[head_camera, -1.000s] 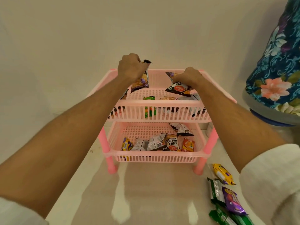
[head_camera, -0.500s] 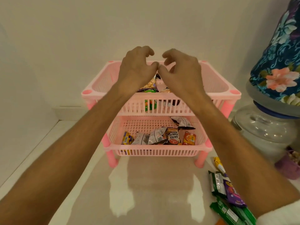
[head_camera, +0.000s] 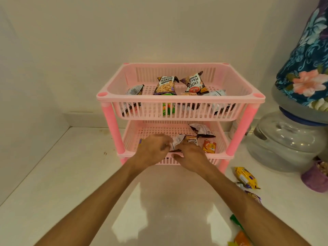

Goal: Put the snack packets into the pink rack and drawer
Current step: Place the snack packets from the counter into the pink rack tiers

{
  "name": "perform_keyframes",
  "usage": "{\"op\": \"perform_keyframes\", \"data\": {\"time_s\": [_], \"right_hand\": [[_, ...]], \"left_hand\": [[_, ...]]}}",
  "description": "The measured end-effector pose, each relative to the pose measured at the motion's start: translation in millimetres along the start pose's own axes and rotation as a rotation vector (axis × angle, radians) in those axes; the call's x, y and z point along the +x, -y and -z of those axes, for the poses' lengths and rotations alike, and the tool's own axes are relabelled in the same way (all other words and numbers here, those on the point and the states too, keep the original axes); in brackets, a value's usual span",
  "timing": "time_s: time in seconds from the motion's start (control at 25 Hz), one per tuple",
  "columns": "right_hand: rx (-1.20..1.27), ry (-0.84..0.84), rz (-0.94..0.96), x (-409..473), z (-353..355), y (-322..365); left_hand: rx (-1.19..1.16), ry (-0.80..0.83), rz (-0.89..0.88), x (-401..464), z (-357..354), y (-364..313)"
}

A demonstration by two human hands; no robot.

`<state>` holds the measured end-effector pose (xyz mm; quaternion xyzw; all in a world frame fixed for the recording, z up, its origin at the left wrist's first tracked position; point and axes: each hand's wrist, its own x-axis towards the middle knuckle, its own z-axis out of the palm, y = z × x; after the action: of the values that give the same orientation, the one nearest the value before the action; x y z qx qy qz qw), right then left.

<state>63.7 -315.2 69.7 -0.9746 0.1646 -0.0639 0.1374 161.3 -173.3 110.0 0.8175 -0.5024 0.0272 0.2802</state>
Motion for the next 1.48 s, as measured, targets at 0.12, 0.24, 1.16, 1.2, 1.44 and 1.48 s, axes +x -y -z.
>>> {"op": "perform_keyframes", "data": {"time_s": [0.12, 0.24, 1.16, 1.2, 1.44, 1.48], "right_hand": [[-0.064, 0.068, -0.011, 17.0, -19.1, -9.4], [-0.101, 0.192, -0.064, 32.2, -27.6, -12.7], [-0.052, -0.206, -0.391, -125.9, -2.1, -102.7], [-0.052, -0.118, -0.487, -138.6, -3.8, -114.8], [0.073, 0.239, -0.833, -205.0, -17.7, -166.8], [0.118, 0.237, -0.850, -212.9, -19.5, -170.9]], "left_hand": [[0.053, 0.238, 0.117, 5.1, -24.2, 25.3], [0.098, 0.408, 0.232, 13.0, -37.3, 37.9], [0.025, -0.125, -0.513, -69.2, -118.3, -72.7], [0.037, -0.074, -0.519, -73.7, -127.2, -78.3], [0.121, 0.289, -0.398, -81.4, -160.1, -100.1], [0.137, 0.328, -0.392, -82.3, -164.7, -103.4]]}}
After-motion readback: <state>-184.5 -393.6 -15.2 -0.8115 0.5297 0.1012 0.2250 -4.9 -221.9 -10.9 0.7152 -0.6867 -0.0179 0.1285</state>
